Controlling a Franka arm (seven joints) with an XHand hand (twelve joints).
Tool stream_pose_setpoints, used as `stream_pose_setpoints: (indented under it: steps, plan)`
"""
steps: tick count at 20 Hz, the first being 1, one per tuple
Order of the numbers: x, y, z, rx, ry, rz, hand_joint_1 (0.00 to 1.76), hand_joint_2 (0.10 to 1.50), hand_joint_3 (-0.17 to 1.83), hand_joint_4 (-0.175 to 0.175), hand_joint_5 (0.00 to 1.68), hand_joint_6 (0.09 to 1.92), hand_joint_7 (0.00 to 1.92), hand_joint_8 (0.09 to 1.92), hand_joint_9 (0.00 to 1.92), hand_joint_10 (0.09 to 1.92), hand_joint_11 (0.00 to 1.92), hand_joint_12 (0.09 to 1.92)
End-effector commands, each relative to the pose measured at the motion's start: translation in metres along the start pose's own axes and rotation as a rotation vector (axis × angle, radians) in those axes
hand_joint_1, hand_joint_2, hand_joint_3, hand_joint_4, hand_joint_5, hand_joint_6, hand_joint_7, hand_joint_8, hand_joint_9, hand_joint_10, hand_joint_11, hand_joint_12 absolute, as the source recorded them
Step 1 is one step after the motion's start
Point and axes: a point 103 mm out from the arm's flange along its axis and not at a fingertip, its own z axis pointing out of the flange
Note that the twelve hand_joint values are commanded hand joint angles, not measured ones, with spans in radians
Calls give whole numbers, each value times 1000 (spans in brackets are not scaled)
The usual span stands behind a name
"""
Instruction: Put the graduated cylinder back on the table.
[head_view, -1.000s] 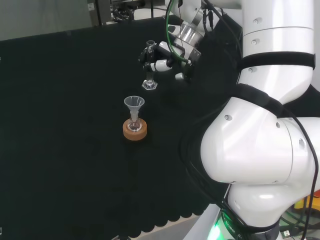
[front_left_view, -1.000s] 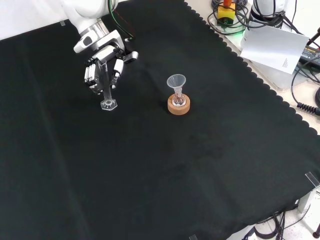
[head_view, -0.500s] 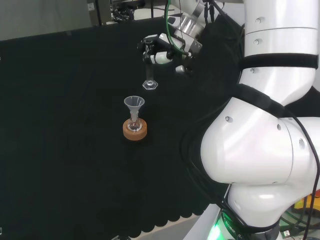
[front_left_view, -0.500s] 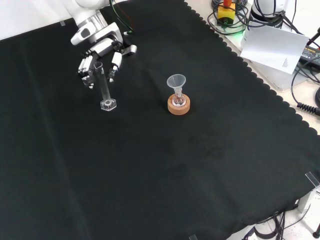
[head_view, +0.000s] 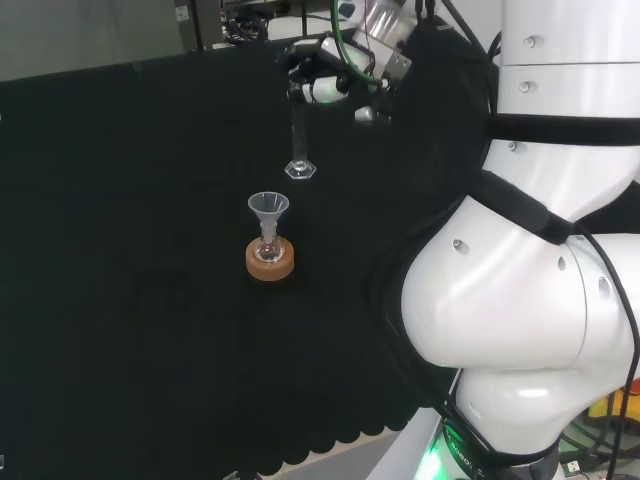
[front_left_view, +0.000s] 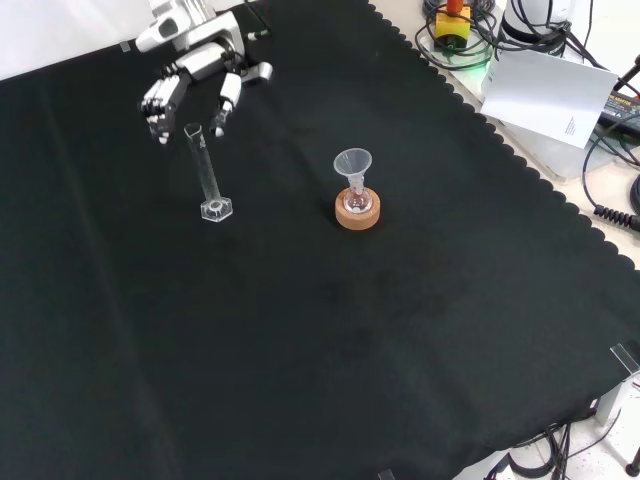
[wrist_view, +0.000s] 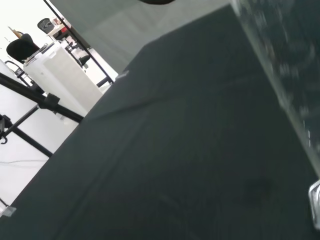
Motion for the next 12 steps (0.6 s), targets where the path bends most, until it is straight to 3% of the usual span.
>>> stream_pose_setpoints:
  steps: [1, 5, 12]
  plan:
    - [44, -31, -73, -64, -172, 13, 926, 1023, -175, -79, 347, 234, 284, 685, 735, 87, 247, 1357]
    - [67, -57, -98, -84, -252, 31, 921, 1021, -175, -79, 348, 220, 275, 683, 724, 87, 234, 1358]
    - [103, -101, -120, -107, -334, 55, 917, 1020, -175, -78, 353, 205, 269, 683, 715, 87, 223, 1362]
